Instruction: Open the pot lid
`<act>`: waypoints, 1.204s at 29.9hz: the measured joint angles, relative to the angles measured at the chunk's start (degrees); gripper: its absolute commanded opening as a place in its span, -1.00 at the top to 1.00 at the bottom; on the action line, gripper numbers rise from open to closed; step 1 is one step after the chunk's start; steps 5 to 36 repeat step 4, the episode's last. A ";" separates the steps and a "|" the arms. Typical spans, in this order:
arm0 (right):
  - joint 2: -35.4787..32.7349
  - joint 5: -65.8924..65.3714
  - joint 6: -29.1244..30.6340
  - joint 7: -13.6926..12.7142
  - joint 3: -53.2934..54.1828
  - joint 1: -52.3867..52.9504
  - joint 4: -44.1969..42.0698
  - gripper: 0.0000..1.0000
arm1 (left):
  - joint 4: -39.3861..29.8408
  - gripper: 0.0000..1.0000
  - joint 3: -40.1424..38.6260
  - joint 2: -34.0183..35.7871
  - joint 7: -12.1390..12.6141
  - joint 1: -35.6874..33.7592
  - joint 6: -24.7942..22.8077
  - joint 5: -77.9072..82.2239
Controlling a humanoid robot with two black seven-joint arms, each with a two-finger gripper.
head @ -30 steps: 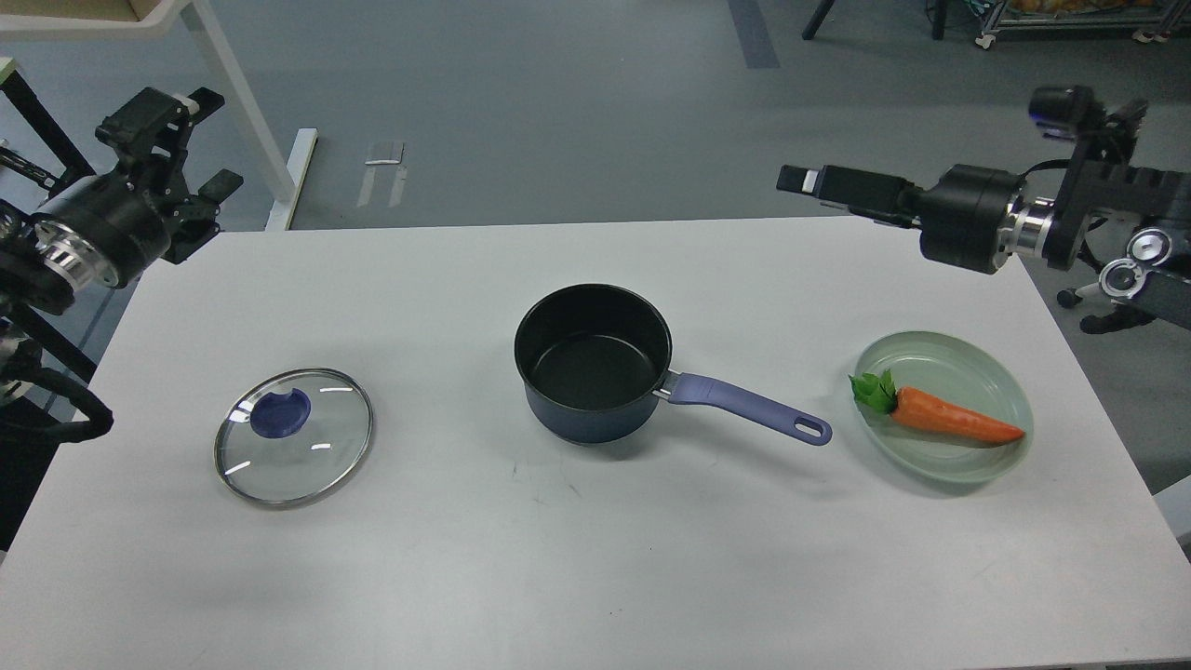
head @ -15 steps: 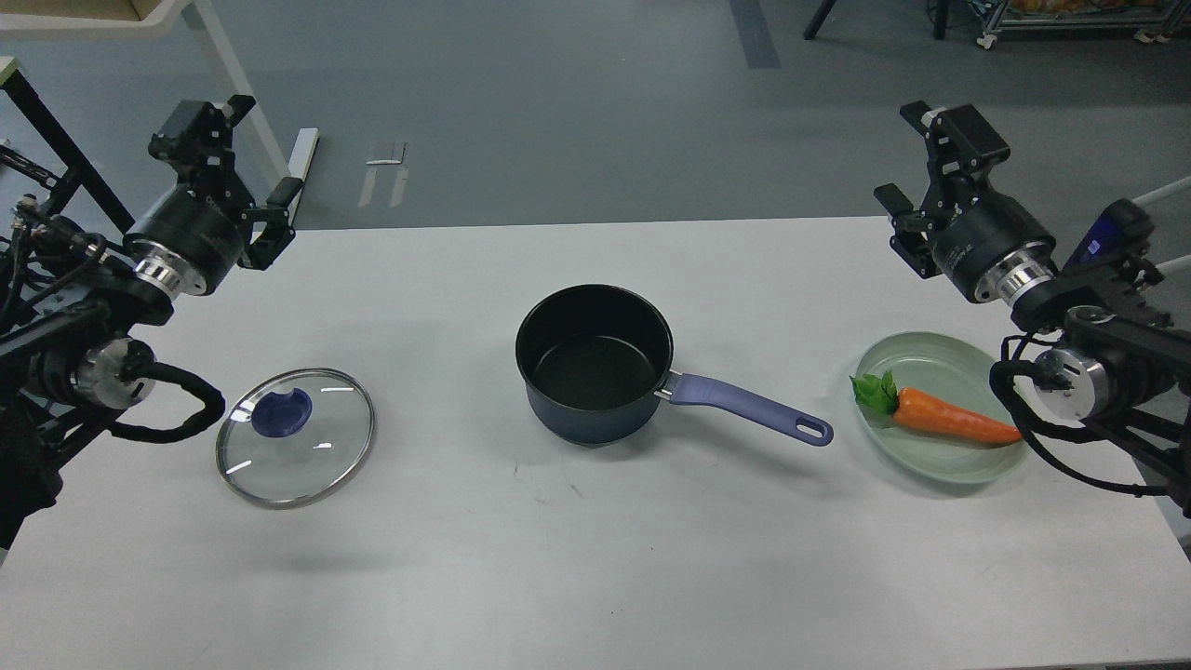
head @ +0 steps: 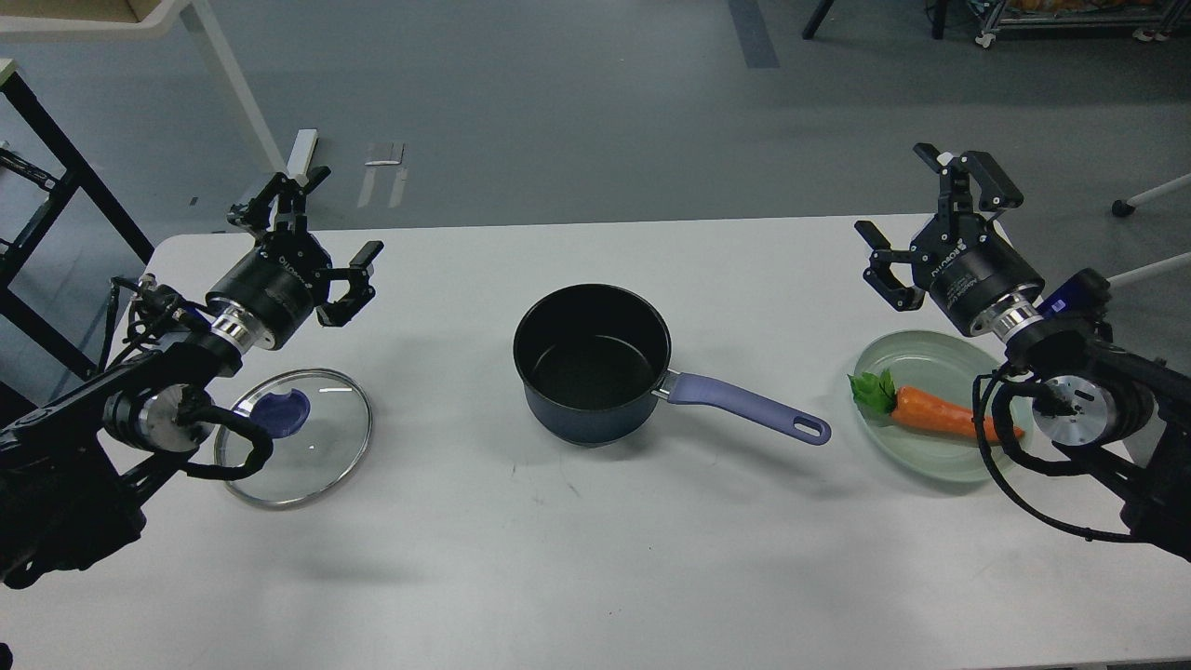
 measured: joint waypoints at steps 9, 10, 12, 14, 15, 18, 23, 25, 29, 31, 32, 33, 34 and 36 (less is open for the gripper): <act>0.30 -0.12 0.21 0.00 -0.18 -0.28 -0.07 -1.00 | -0.01 -0.99 -1.12 0.11 -0.02 0.01 0.10 -0.37; 0.30 -0.12 0.21 0.00 -0.18 -0.28 -0.07 -1.00 | -0.01 -0.99 -1.12 0.11 -0.02 0.01 0.10 -0.37; 0.30 -0.12 0.21 0.00 -0.18 -0.28 -0.07 -1.00 | -0.01 -0.99 -1.12 0.11 -0.02 0.01 0.10 -0.37; 0.30 -0.12 0.21 0.00 -0.18 -0.28 -0.07 -1.00 | -0.01 -0.99 -1.12 0.11 -0.02 0.01 0.10 -0.37; 0.30 -0.12 0.21 0.00 -0.18 -0.28 -0.07 -1.00 | -0.01 -0.99 -1.12 0.11 -0.02 0.01 0.10 -0.37; 0.30 -0.12 0.21 0.00 -0.18 -0.28 -0.07 -1.00 | -0.01 -0.99 -1.12 0.11 -0.02 0.01 0.10 -0.37; 0.30 -0.12 0.21 0.00 -0.18 -0.28 -0.07 -1.00 | -0.01 -0.99 -1.12 0.11 -0.02 0.01 0.10 -0.37; 0.30 -0.12 0.21 0.00 -0.18 -0.28 -0.07 -1.00 | -0.01 -0.99 -1.12 0.11 -0.02 0.01 0.10 -0.37; 0.30 -0.12 0.21 0.00 -0.18 -0.28 -0.07 -1.00 | -0.01 -0.99 -1.12 0.11 -0.02 0.01 0.10 -0.37; 0.30 -0.12 0.21 0.00 -0.18 -0.28 -0.07 -1.00 | -0.01 -0.99 -1.12 0.11 -0.02 0.01 0.10 -0.37; 0.30 -0.12 0.21 0.00 -0.18 -0.28 -0.07 -1.00 | -0.01 -0.99 -1.12 0.11 -0.02 0.01 0.10 -0.37; 0.30 -0.12 0.21 0.00 -0.18 -0.28 -0.07 -1.00 | -0.01 -0.99 -1.12 0.11 -0.02 0.01 0.10 -0.37; 0.30 -0.12 0.21 0.00 -0.18 -0.28 -0.07 -1.00 | -0.01 -0.99 -1.12 0.11 -0.02 0.01 0.10 -0.37; 0.30 -0.12 0.21 0.00 -0.18 -0.28 -0.07 -1.00 | -0.01 -0.99 -1.12 0.11 -0.02 0.01 0.10 -0.37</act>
